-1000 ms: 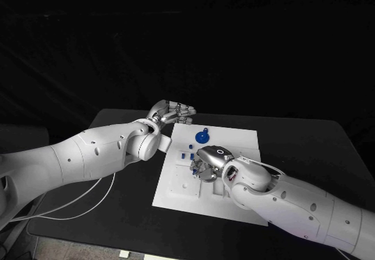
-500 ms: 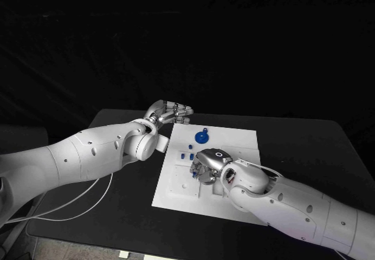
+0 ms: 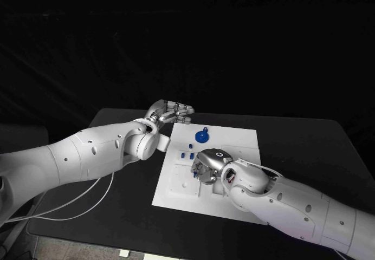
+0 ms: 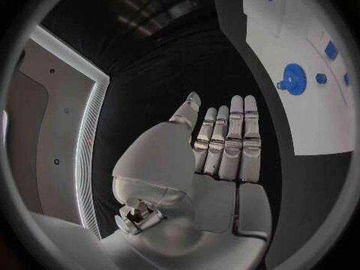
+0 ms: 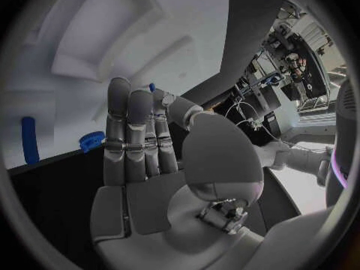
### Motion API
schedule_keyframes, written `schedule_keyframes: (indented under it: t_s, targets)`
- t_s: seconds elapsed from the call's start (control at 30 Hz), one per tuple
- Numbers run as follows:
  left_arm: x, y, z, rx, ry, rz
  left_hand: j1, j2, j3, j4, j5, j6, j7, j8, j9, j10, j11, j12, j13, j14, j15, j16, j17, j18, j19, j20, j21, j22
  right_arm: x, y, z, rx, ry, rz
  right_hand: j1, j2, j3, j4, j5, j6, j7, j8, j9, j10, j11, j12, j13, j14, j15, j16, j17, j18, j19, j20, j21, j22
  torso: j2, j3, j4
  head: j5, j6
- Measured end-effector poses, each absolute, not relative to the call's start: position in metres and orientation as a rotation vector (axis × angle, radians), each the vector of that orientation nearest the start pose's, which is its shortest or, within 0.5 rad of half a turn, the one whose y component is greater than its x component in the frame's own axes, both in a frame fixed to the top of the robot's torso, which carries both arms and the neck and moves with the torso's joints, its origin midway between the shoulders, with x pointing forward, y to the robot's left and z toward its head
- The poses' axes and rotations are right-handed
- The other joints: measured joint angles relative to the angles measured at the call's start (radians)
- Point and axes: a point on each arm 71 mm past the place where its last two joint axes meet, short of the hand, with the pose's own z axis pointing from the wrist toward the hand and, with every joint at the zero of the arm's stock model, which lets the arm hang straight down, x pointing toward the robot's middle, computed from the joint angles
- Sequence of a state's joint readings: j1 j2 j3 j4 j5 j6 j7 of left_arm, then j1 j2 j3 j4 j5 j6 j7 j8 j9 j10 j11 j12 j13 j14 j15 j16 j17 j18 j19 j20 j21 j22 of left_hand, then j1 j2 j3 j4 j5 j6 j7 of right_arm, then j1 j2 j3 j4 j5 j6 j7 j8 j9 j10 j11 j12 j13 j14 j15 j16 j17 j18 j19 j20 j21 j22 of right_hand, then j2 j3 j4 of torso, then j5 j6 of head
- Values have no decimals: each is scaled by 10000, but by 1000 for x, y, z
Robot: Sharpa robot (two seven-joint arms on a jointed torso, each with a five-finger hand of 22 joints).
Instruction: Assemble the parts on the task board
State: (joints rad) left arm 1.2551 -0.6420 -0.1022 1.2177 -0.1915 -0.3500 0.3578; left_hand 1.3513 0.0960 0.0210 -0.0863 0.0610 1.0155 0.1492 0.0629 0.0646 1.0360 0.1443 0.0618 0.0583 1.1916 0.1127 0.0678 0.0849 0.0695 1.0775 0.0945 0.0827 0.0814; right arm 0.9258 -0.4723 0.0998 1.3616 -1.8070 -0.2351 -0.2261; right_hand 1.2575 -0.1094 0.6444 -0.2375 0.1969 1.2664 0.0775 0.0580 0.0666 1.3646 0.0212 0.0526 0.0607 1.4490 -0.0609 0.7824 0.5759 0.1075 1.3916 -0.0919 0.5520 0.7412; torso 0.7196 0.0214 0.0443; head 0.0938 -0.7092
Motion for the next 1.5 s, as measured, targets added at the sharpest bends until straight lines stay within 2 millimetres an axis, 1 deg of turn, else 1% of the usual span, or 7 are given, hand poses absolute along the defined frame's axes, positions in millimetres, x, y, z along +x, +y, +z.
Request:
schedule_keyframes:
  t_s: [0.47,1.0,1.07,1.17,1.3,1.43,1.5]
  targets:
    - [545,197,-187,-9012,14522,-13323,-40,-40,0,-1,0,1,0,0,0,0,0,0,0,0,0,0,0,0,0,0,0,-4,455,-56,-273,-3513,17308,6672,-1,-1,-2,-1,-1,11,-39,27,4,-1,0,-1,-1,-19,-19,0,1,5,24,-23,0,-1,0,-12,-4,22,-43]
    - [542,192,-187,-9195,14596,-13500,-40,-40,0,-1,0,2,2,0,0,29,29,0,0,0,0,0,1,0,0,0,0,-13,453,-53,-277,-3729,17383,6653,-2,-2,-2,-1,-3,35,-15,23,5,-3,1,-1,-4,-37,-37,-1,-29,9,25,-22,-116,158,-1,1,-11,16,-38]
    - [542,192,-187,-9227,14585,-13525,-40,-40,0,-1,9,2,2,0,0,34,23,0,0,0,0,0,1,0,0,0,0,-13,453,-53,-277,-3740,17388,6649,-2,-2,-115,-77,139,34,-16,23,5,-3,1,-1,-3,-36,-36,-1,-41,10,37,-9,-134,193,-1,1,-11,12,-37]
    - [541,192,-187,-9286,14551,-13550,-40,-40,0,-1,45,4,4,0,0,65,-8,0,0,0,0,0,1,0,0,0,0,-13,453,-53,-277,-3737,17399,6658,-2,-2,-515,-55,280,-115,90,23,5,-207,92,2,13,-38,-35,-1,-44,10,56,11,-194,203,-1,1,-11,6,-37]
    - [541,193,-187,-9368,14506,-13555,-40,-40,0,-1,45,5,5,0,0,65,-8,0,0,0,0,0,1,0,0,0,0,-13,452,-53,-279,-3723,17455,6691,-2,1,-1012,96,298,-749,222,39,15,-886,269,12,4,-88,33,-1,-57,80,123,123,-353,164,-3,0,-11,5,-47]
    - [541,194,-187,-9436,14469,-13551,-40,-40,0,-1,45,5,5,0,0,64,-9,0,0,0,0,0,1,-1,0,0,0,-12,452,-54,-280,-3648,17501,6782,-201,-198,-1367,217,299,-1411,374,97,-21,-1919,524,122,13,-76,228,0,-100,226,206,272,-548,16,-9,0,-11,-3,-50]
    - [541,194,-187,-9459,14452,-13549,-40,-40,16,15,45,5,5,0,0,64,-9,0,0,0,0,0,1,0,0,0,0,-12,451,-54,-281,-3605,17507,6867,-74,-323,-1777,291,387,-1715,460,97,-23,-2373,676,117,-31,-57,316,0,-138,243,321,386,-710,-123,-11,0,-11,-12,-39]
